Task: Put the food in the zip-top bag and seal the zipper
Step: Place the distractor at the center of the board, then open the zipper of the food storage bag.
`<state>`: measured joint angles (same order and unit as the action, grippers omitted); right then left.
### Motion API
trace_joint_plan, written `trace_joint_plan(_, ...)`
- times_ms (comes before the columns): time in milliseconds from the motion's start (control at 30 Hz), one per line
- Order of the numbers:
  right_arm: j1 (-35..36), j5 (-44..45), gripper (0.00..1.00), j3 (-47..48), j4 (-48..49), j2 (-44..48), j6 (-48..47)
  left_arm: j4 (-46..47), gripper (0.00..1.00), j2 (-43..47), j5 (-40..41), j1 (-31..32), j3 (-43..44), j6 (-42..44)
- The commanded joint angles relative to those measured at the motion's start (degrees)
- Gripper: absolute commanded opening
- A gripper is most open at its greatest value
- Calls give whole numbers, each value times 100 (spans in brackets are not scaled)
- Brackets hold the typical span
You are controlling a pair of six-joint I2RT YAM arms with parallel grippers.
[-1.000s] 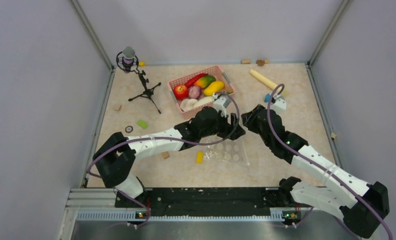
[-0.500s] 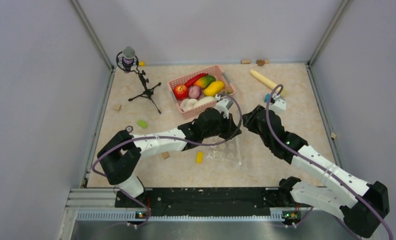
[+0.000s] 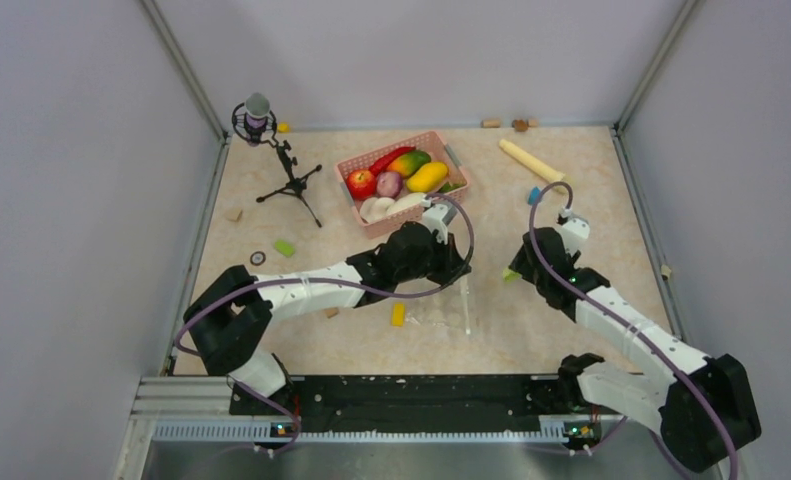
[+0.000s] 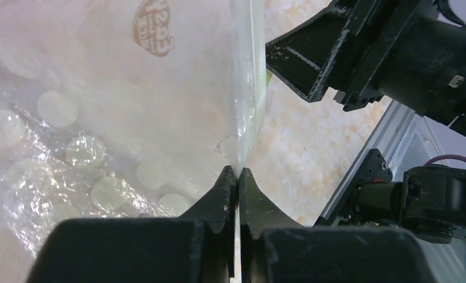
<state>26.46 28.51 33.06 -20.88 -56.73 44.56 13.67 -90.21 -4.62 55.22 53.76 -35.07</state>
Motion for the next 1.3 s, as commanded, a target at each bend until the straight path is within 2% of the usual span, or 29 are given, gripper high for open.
trace_joint_plan(0,-233,-230,63,-85,70,-192,-160,-2,0,178,-4,-21,88,123)
trace_joint_plan(67,-232,-264,73,-8,72,-191,-302,-23,0,156,-63,-20,120,134)
trace_joint_plan(167,-241,-318,96,113,92,-20,-594,-10,0,136,-206,-22,142,198)
trace_joint_plan(200,-234,-332,99,128,113,93,-670,3,0,141,-272,-22,139,206)
trace_joint_plan(300,-237,-834,99,13,403,567,-1016,107,0,152,-489,-22,111,261)
trace_joint_plan(467,-236,-3383,99,-519,1781,1382,-2065,138,0,120,-675,-27,167,269)
trace_joint_plan(533,-233,-4023,99,-659,2120,1590,-2149,165,0,139,-733,-29,166,283)
trace_joint_plan(633,-237,-4407,98,-783,2350,1842,-2273,319,0,172,-991,-29,91,369)
trace_joint_plan(800,-235,-4769,92,-936,2872,1947,-2115,544,0,153,-1546,-22,46,438)
trace_joint_plan(867,-237,-4829,86,-912,3007,1845,-1975,576,0,108,-1672,-26,68,440)
trace_joint_plan(933,-237,-4831,71,-840,3079,1670,-1818,603,0,73,-1797,-20,82,441)
trace_joint_plan(1033,-229,-4851,34,-714,3190,1407,-1644,657,0,40,-1958,-20,91,440)
trace_joint_plan(1100,-233,-4844,0,-604,3155,1256,-1590,636,0,45,-1970,-20,93,447)
trace_joint_plan(1167,-235,-4773,0,-485,2994,1161,-1560,557,0,62,-1948,-26,112,469)
trace_joint_plan(1200,-234,-4724,0,-456,2897,1151,-1554,447,9,87,-1877,-27,135,478)
trace_joint_plan(1267,-229,-4603,0,-415,2718,1180,-1512,140,44,134,-1634,-20,212,532)
